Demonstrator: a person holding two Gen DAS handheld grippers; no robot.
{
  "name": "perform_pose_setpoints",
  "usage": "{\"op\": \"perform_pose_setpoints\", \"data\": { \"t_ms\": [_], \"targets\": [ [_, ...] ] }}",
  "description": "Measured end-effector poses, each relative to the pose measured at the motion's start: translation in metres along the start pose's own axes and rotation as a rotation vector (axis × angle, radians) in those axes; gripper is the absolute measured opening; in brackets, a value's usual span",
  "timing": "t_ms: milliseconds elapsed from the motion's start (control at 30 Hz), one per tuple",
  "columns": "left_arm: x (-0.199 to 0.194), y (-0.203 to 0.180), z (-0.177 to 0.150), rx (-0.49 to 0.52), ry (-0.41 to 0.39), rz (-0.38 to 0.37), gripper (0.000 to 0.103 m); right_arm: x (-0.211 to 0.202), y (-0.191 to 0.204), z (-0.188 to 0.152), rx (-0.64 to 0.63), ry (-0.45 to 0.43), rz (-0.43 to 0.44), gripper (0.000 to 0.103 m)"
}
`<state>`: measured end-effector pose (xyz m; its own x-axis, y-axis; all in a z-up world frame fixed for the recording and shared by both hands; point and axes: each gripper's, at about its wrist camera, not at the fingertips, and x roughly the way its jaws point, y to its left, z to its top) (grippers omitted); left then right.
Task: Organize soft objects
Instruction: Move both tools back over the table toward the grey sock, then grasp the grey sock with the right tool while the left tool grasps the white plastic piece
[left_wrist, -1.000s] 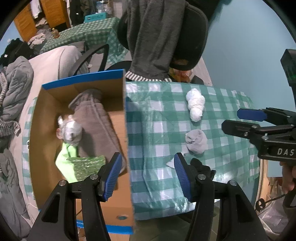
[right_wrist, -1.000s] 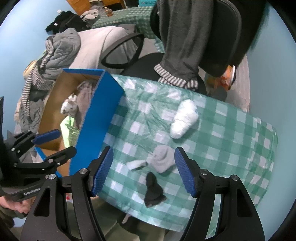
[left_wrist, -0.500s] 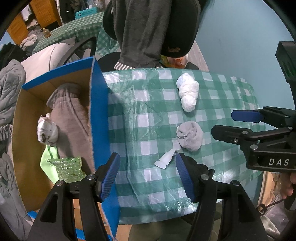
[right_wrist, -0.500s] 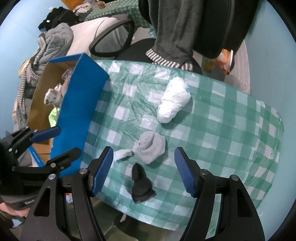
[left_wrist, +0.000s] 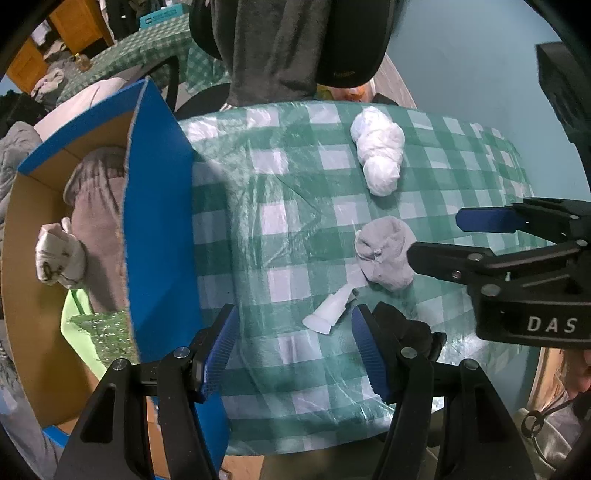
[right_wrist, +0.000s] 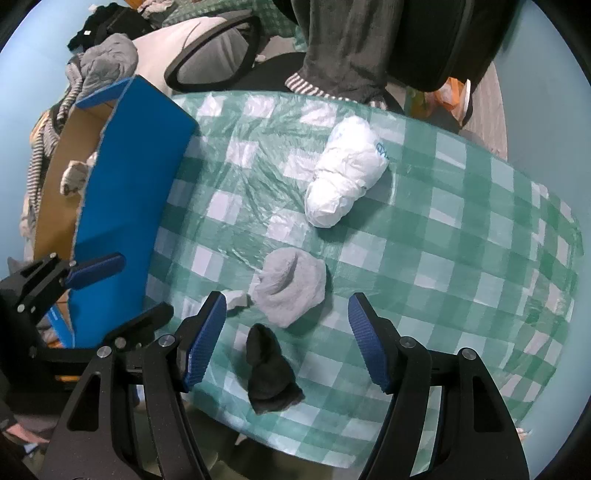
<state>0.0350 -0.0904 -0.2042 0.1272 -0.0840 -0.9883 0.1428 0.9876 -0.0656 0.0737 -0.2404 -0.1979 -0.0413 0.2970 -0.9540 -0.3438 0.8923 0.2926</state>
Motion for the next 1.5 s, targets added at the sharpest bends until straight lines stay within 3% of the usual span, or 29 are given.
{"op": "perform_pose_setpoints", "data": {
  "t_ms": [800,833,900,1067,1500],
  "targets": [
    [0.035,-0.008,0.004,0.052,0.074,-0.037,0.066,0.055,0.003,0.003,-0.006,0.064,-0.03,0.07],
    [0.037,-0.009,0.004,0.053,0.078,-0.044,0.066,0.056,0.003,0.003,-0.007,0.065,-0.031,0.068],
    [0.041,-0.011,0.004,0.053,0.091,-0.057,0.066,0.059,0.002,0.002,-0.006,0.071,-0.024,0.05],
    [0.049,-0.014,0.006,0.065,0.116,-0.08,0.066,0.055,-0.006,-0.002,0.016,0.05,-0.018,0.031],
    [0.072,-0.022,0.004,0.113,0.148,-0.074,0.063,0.029,-0.03,-0.026,0.08,-0.009,-0.022,0.028]
  ]
}}
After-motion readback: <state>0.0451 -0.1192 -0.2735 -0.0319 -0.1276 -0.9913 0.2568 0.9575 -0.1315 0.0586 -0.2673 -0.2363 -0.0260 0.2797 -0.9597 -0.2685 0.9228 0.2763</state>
